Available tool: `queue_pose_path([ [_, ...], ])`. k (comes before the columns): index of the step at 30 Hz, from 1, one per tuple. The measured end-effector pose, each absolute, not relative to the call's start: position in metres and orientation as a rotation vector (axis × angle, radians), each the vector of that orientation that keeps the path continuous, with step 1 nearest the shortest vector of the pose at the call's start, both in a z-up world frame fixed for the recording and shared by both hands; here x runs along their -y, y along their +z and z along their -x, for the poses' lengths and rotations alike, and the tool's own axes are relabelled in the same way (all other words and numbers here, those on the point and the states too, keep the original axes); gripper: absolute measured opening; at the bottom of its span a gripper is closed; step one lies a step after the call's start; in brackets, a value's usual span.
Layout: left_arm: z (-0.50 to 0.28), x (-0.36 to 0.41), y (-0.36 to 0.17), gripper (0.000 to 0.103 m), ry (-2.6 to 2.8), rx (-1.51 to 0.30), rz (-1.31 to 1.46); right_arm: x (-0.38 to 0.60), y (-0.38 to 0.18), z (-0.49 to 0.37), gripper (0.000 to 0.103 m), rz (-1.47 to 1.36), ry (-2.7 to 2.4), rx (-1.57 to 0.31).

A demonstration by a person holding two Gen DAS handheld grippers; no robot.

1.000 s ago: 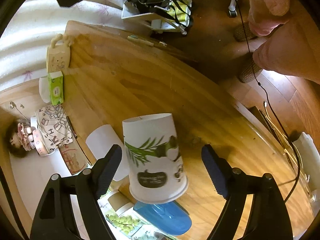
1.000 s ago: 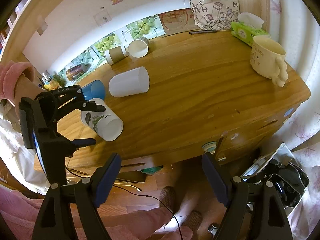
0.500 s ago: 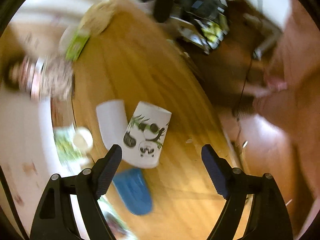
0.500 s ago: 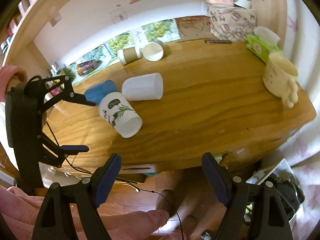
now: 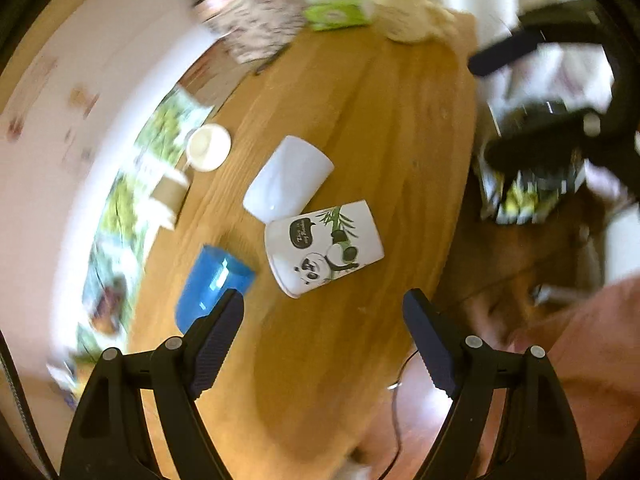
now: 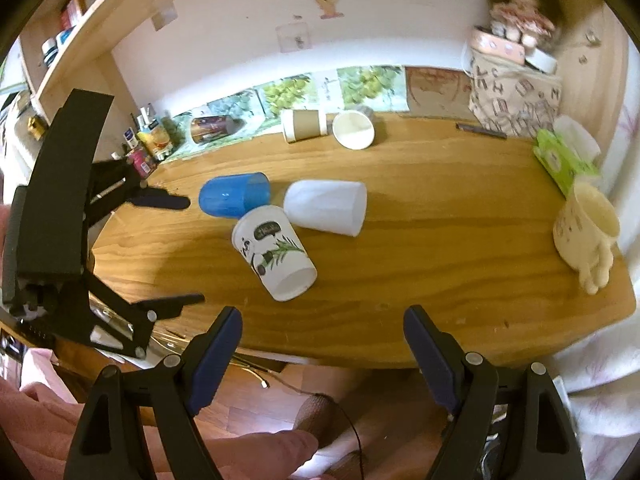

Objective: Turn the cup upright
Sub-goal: 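Lay the panda cup on its side and open the left gripper, then move the right tool to the lying panda cup and grasp it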

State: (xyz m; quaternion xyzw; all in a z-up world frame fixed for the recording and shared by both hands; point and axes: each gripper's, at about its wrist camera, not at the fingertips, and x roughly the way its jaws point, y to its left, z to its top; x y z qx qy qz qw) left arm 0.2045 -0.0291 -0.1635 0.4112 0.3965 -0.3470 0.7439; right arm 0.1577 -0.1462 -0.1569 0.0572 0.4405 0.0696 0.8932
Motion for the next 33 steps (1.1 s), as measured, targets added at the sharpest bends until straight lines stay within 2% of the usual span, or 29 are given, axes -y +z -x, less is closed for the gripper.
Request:
queue_pose_path([
  [13, -0.206, -0.013, -0.169, 0.085, -0.389, -1.031, -0.357, 0.128, -0.147, -0.177, 0.083, -0.003, 0.231, -0.844],
  [22, -0.209, -0.049, -0.169, 0.085, -0.237, -1.030, -0.073, 0.102, -0.154, -0.204, 0.083, 0.068, 0.314, -0.858],
  [33, -0.222, -0.095, -0.174, 0.085, -0.082, -1.032, 0.149, 0.071, -0.186, -0.251, 0.083, 0.148, 0.381, -0.935],
])
